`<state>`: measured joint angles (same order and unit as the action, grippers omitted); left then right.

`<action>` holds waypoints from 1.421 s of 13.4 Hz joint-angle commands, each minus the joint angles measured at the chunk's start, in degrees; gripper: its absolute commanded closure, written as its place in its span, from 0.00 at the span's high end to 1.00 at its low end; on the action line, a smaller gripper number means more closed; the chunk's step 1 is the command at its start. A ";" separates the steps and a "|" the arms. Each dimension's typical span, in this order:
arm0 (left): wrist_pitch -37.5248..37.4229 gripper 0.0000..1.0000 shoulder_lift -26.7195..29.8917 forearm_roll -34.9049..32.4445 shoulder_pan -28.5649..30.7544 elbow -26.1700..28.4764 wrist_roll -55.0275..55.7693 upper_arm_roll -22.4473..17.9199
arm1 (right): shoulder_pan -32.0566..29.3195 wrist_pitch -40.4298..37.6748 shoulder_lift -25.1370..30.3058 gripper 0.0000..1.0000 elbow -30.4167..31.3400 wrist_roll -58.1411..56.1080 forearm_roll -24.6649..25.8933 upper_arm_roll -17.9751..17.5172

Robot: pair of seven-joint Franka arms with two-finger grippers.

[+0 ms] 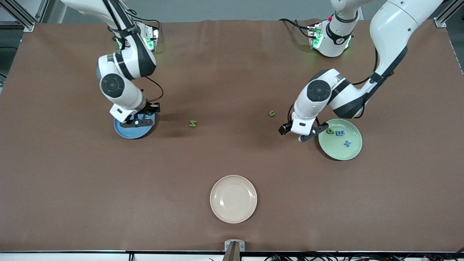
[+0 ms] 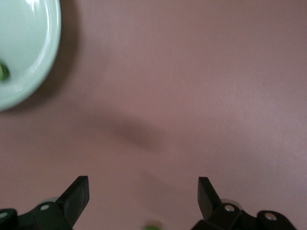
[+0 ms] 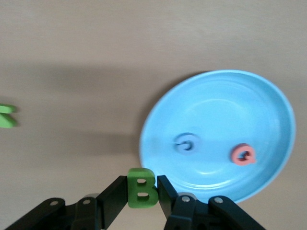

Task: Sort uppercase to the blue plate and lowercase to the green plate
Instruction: 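Grasp the n with the left gripper while the right gripper places the B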

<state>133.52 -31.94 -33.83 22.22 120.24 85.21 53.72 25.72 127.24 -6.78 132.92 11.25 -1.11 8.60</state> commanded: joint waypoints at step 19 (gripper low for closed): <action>6.66 0.77 -3.57 -4.49 -13.61 5.88 11.74 -6.97 | 9.25 13.63 -4.81 1.00 0.24 24.06 -10.14 -1.39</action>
<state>139.04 -35.28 -36.87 8.77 125.72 95.90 47.03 32.26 138.38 -9.83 133.59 29.67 -10.11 6.93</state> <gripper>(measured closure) 0.220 0.000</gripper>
